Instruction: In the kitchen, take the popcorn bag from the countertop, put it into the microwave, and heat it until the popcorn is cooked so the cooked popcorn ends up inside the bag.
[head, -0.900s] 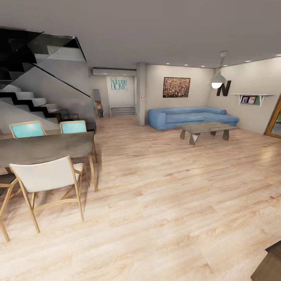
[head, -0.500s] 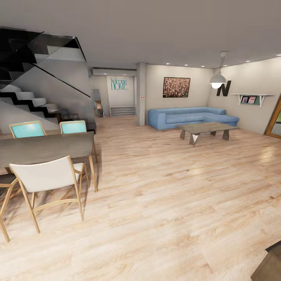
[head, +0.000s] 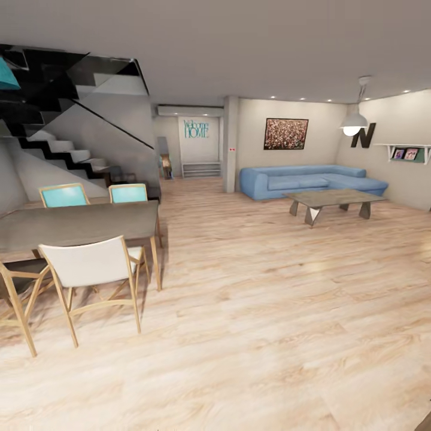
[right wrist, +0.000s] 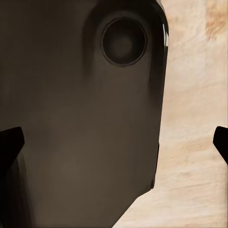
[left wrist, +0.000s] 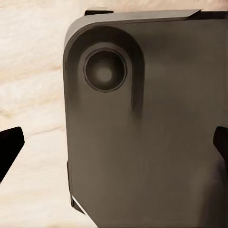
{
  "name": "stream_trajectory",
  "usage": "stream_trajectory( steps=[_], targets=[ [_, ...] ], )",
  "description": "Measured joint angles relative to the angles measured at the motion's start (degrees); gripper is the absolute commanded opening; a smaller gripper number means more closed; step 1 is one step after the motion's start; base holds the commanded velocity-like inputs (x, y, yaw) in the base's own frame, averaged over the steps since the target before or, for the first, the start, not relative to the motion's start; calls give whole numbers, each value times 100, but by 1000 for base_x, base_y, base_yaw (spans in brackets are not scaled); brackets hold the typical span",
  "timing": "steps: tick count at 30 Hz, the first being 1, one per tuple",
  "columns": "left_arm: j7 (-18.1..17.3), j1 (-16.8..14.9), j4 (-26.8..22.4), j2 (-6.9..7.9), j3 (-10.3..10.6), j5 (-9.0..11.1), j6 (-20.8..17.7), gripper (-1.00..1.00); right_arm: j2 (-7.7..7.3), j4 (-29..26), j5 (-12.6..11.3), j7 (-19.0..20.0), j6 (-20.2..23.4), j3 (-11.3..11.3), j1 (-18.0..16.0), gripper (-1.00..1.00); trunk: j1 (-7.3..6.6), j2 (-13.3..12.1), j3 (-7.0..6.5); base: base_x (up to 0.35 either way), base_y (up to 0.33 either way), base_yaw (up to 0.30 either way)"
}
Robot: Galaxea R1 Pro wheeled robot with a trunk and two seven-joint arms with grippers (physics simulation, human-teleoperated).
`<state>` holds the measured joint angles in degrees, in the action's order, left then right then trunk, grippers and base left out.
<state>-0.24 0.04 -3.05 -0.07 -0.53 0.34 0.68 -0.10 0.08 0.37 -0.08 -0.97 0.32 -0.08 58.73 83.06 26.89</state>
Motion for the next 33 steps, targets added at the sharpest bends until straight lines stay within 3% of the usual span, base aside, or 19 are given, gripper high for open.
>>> stream_trajectory(
  steps=[8, 33],
  targets=[
    [8, 1, -6, 163, 45, -49, 4, 100, 11, 0, -21, 0, -218, -7, 0, 100, 0, 0, 0, 0, 0, 269],
    [8, 0, -7, 159, 53, -26, 4, 100, 26, 7, -25, -7, -219, -7, 0, 100, 0, 0, 0, 0, 0, 273]
  ],
)
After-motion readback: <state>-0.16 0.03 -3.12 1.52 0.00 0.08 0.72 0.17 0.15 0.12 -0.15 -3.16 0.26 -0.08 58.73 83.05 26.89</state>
